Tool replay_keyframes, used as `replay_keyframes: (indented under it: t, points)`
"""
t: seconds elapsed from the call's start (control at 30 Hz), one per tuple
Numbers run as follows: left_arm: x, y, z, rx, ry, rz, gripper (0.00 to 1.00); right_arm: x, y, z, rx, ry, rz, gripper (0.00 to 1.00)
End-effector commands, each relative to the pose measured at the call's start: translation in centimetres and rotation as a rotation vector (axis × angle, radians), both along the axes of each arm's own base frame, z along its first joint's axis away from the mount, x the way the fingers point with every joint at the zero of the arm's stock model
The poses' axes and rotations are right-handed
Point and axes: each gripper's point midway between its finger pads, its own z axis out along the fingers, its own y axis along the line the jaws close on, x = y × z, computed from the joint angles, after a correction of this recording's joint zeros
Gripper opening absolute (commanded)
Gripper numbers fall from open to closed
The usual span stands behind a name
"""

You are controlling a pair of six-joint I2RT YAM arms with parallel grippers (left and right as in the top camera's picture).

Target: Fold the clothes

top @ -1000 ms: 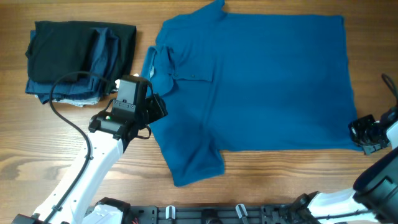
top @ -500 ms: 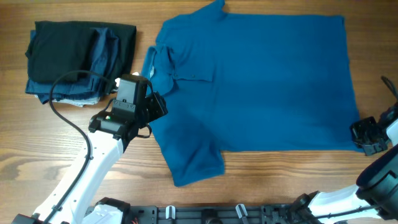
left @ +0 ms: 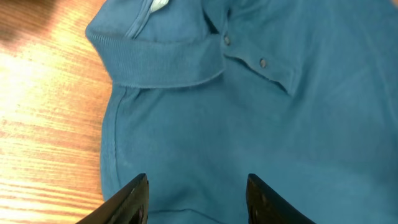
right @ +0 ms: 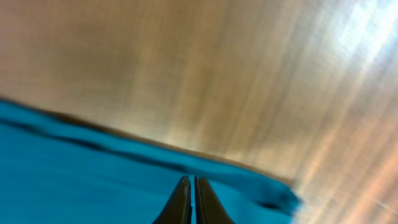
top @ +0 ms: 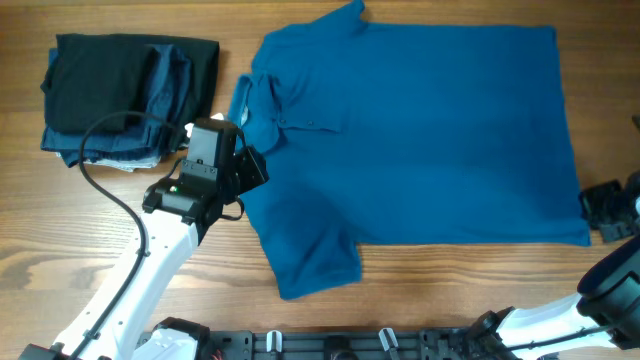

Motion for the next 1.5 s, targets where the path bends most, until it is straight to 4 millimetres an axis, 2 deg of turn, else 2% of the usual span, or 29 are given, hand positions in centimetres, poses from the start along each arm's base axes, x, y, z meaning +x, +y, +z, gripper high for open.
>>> replay_keyframes:
  t: [0.0,0.07,0.1,0.17,0.23,0.27,0.3,0.33,0.43,0.57,0.63,0.73,0.87,1.03,1.17,1.33,1.47]
  points:
    - [2.2,-0.6,4.0,0.009,-0.107,-0.054,0.47,4.5,-0.8,4.6,0.020,-0.189,0.098,0.05]
    - [3.4,-0.9,6.9,0.018,-0.176,-0.077,0.39,5.6,-1.8,7.7,-0.022,-0.235,0.105,0.08]
    - [3.9,-0.9,8.1,0.025,-0.205,-0.080,0.38,6.1,-2.3,9.0,-0.045,-0.252,0.111,0.13]
    - [5.0,-0.7,10.2,0.037,-0.254,-0.065,0.28,6.8,-3.3,11.2,-0.097,-0.281,0.120,0.31]
    - [6.1,-0.5,11.8,0.050,-0.291,-0.043,0.13,7.1,-4.1,12.4,-0.141,-0.296,0.114,0.43]
    - [6.8,-0.4,12.4,0.061,-0.309,-0.034,0.04,7.3,-4.4,12.7,-0.152,-0.302,0.114,0.55]
    - [7.6,-0.6,12.9,0.076,-0.330,-0.044,0.04,7.3,-4.4,12.7,-0.154,-0.305,0.112,0.96]
    - [8.4,-0.8,13.4,0.085,-0.348,-0.055,0.04,7.3,-4.4,12.6,-0.151,-0.303,0.111,1.00]
    - [11.4,-1.6,13.6,0.100,-0.390,-0.071,0.04,7.3,-4.4,12.6,-0.152,-0.304,0.111,1.00]
    - [16.3,-3.0,12.0,0.107,-0.424,-0.086,0.04,7.3,-4.4,12.6,-0.153,-0.305,0.111,1.00]
    - [18.3,-3.6,10.8,0.125,-0.434,-0.106,0.04,7.4,-4.4,12.6,-0.153,-0.305,0.110,1.00]
    - [21.9,-4.7,7.9,0.163,-0.458,-0.144,0.04,7.3,-4.4,12.6,-0.153,-0.305,0.111,1.00]
    - [25.3,-5.3,3.8,0.170,-0.490,-0.144,0.04,7.3,-4.4,12.6,-0.153,-0.305,0.111,1.00]
    - [27.4,-5.6,-1.6,0.170,-0.496,-0.139,0.04,7.3,-4.4,12.6,-0.153,-0.305,0.111,1.00]
    - [28.5,-5.9,-4.4,0.166,-0.520,-0.135,0.04,7.4,-4.4,12.6,-0.153,-0.305,0.111,1.00]
    - [29.9,-6.1,-4.9,0.150,-0.599,-0.121,0.04,7.3,-4.4,12.6,-0.153,-0.305,0.111,1.00]
    - [30.8,-6.6,-5.6,0.146,-0.545,-0.144,0.04,7.3,-4.4,12.6,-0.153,-0.305,0.111,1.00]
